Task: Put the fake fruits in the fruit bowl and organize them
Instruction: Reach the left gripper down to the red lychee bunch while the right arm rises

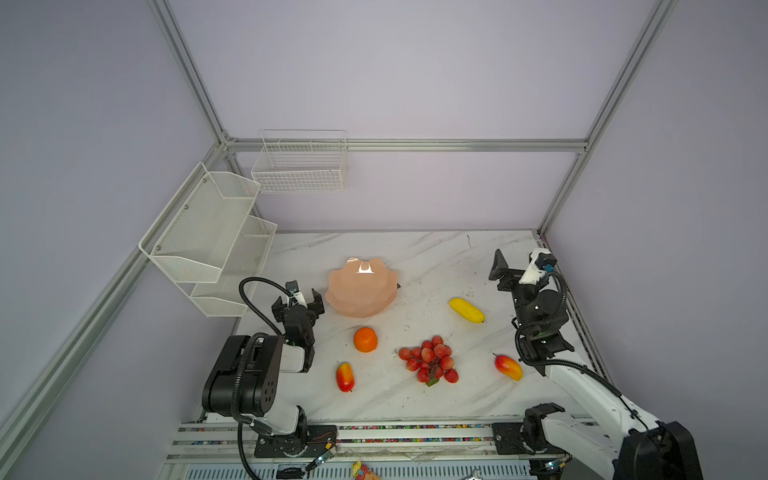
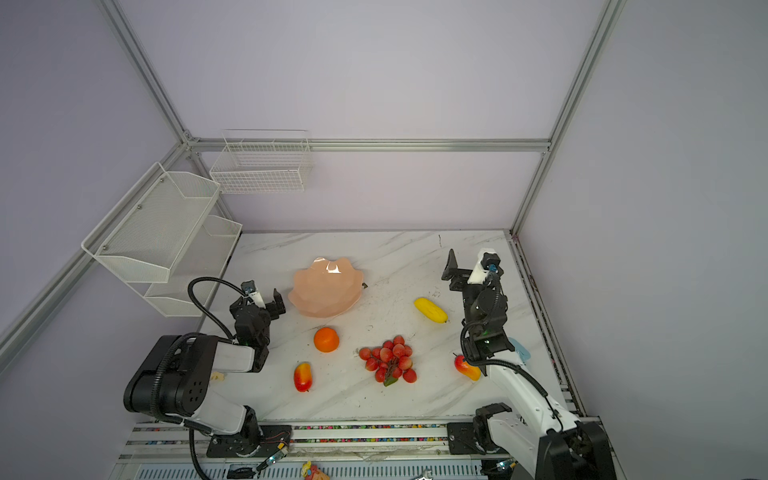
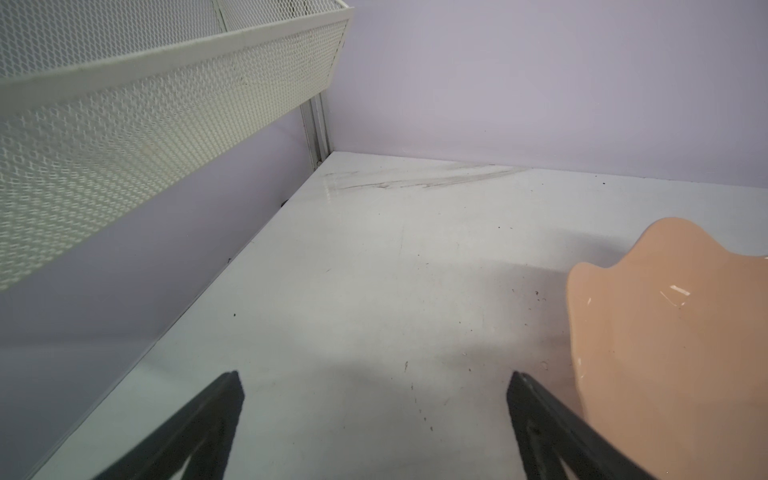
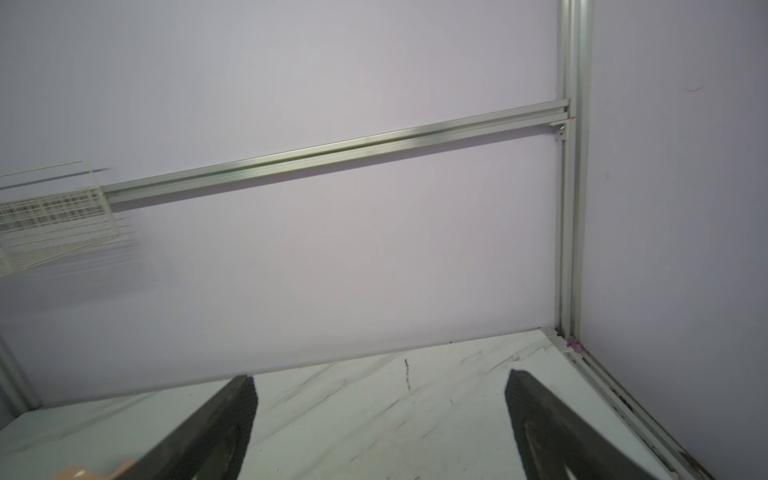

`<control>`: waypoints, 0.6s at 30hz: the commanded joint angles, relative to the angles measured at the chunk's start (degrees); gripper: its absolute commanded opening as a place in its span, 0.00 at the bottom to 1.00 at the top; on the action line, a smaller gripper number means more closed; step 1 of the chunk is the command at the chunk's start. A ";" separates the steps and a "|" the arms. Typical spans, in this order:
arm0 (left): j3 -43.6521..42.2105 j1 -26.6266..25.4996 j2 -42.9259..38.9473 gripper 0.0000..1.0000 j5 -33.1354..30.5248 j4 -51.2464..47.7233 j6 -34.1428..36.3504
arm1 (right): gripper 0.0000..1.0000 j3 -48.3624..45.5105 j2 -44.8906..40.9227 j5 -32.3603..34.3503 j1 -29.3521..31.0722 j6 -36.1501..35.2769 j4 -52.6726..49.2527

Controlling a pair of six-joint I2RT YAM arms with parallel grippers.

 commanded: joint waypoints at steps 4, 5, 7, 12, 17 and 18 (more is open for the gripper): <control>6.45 0.62 -5.18 1.00 0.68 -14.41 -0.44 | 0.97 2.25 -8.31 -10.58 0.83 8.43 -30.14; 9.28 0.65 -7.27 1.00 -0.66 -22.06 -1.94 | 0.97 2.32 -9.40 -11.32 0.88 9.18 -31.85; 12.62 0.05 -12.62 1.00 -1.86 -29.50 -2.25 | 0.97 2.39 -11.24 -13.26 0.92 9.59 -34.26; 12.81 -10.26 -26.98 1.00 1.63 -38.98 -1.22 | 0.97 2.66 -12.40 -14.60 0.95 13.86 -40.47; 14.47 -29.84 -35.50 0.91 16.87 -53.32 0.60 | 0.97 0.06 -11.28 -18.48 1.10 22.02 -44.11; 13.66 -34.69 -37.23 0.87 20.10 -53.42 0.47 | 0.97 -0.68 -11.46 -20.33 1.16 23.36 -44.33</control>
